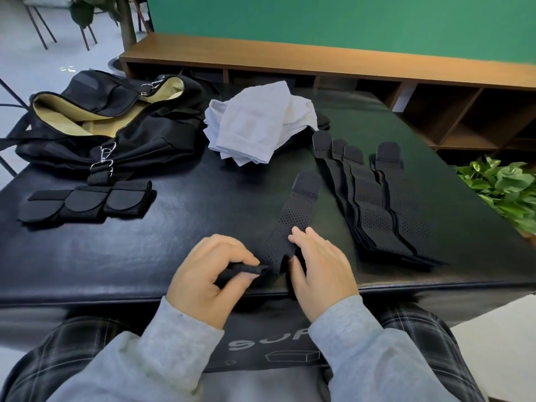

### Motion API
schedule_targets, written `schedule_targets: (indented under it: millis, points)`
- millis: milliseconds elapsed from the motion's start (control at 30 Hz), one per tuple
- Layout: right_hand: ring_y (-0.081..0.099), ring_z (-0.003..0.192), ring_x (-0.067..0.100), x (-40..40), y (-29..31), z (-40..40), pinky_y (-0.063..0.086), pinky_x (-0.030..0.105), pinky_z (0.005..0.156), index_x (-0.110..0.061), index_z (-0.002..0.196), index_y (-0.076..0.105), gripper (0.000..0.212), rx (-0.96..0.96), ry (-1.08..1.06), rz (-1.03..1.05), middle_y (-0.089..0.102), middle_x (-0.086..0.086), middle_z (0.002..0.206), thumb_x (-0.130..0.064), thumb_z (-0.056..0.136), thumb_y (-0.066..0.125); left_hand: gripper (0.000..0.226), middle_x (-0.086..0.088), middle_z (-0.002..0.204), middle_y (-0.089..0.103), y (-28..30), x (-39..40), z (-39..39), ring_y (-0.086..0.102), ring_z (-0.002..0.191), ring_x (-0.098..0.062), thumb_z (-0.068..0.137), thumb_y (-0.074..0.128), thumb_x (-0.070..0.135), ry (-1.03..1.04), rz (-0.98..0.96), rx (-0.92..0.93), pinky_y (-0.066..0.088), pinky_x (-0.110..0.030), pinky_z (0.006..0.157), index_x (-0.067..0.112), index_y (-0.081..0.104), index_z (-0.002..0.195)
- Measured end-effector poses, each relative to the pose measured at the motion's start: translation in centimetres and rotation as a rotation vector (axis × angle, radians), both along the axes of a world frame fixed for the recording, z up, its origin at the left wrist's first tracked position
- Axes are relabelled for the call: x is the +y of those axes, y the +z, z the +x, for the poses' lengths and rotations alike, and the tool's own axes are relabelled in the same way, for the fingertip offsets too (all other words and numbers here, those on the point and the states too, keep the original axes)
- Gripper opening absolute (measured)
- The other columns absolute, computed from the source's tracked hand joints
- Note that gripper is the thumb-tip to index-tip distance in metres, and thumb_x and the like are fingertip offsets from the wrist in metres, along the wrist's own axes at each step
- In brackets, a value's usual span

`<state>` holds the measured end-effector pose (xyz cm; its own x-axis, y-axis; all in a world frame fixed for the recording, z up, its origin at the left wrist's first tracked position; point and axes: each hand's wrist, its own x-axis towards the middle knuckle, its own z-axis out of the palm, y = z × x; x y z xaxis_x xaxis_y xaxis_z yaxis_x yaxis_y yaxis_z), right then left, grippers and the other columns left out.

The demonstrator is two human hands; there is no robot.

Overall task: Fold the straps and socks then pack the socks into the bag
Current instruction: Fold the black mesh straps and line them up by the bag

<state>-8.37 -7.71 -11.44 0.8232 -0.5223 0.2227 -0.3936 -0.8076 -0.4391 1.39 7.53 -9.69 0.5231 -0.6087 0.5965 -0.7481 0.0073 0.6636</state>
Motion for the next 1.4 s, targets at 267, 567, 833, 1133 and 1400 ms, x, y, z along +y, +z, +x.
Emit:
schedule_targets:
  millis: [267, 567, 833, 1133, 1400]
  points:
    - [0.040, 0.134, 0.015, -0.1, -0.5, -0.2, 0.020, 0.031, 0.109, -0.021, 0.124, 0.057, 0.050, 0.005, -0.028, -0.065, 0.052, -0.008, 0.137, -0.033, 0.081, 0.034, 0.043, 0.028, 0.097, 0.058, -1.0, -0.3, -0.7, 0.058, 0.090, 0.002, 0.071, 0.051, 0.054, -0.015, 0.143, 0.287, 0.038, -0.004, 0.077, 0.070, 0.036, 0.109]
    - [0.034, 0.136, 0.011, 0.1, -0.5, -0.4, 0.013, 0.031, 0.110, -0.026, 0.125, 0.056, 0.060, 0.029, 0.011, -0.093, 0.048, -0.012, 0.140, -0.051, 0.075, 0.035, 0.032, 0.018, 0.115, 0.041, -3.0, -1.1, 0.1, 0.042, 0.104, 0.001, 0.068, 0.058, 0.049, 0.029, 0.235, 0.029, 0.036, -0.013, 0.083, 0.039, 0.047, 0.097]
    - [0.031, 0.138, 0.009, 0.1, -0.7, -0.3, 0.010, 0.029, 0.111, -0.027, 0.127, 0.054, 0.063, 0.025, 0.018, -0.096, 0.045, -0.013, 0.142, -0.051, 0.074, 0.031, 0.041, 0.016, 0.118, 0.042, -3.2, -1.0, 0.4, 0.042, 0.106, -0.003, 0.068, 0.062, 0.026, 0.006, 0.332, -0.091, 0.028, -0.007, 0.095, 0.033, 0.049, 0.107]
    - [0.039, 0.133, 0.010, 0.3, -0.7, -0.3, 0.020, 0.033, 0.109, -0.027, 0.120, 0.059, 0.056, 0.004, 0.007, -0.138, 0.052, -0.012, 0.136, -0.052, 0.076, 0.035, 0.050, 0.019, 0.101, 0.059, -2.0, -1.3, -0.7, 0.052, 0.098, 0.004, 0.088, 0.055, 0.001, 0.121, 0.264, 0.245, 0.035, -0.002, 0.084, 0.046, 0.041, 0.105]
    - [0.044, 0.130, 0.011, 0.7, -1.0, -0.1, 0.028, 0.033, 0.106, -0.021, 0.119, 0.061, 0.055, 0.073, -0.032, -0.228, 0.057, -0.012, 0.130, -0.049, 0.079, 0.035, 0.020, 0.014, 0.096, 0.050, -0.9, -3.5, -0.8, 0.050, 0.089, -0.006, 0.093, 0.049, 0.030, 0.322, 0.427, 0.239, 0.036, -0.020, 0.070, 0.032, 0.030, 0.101]
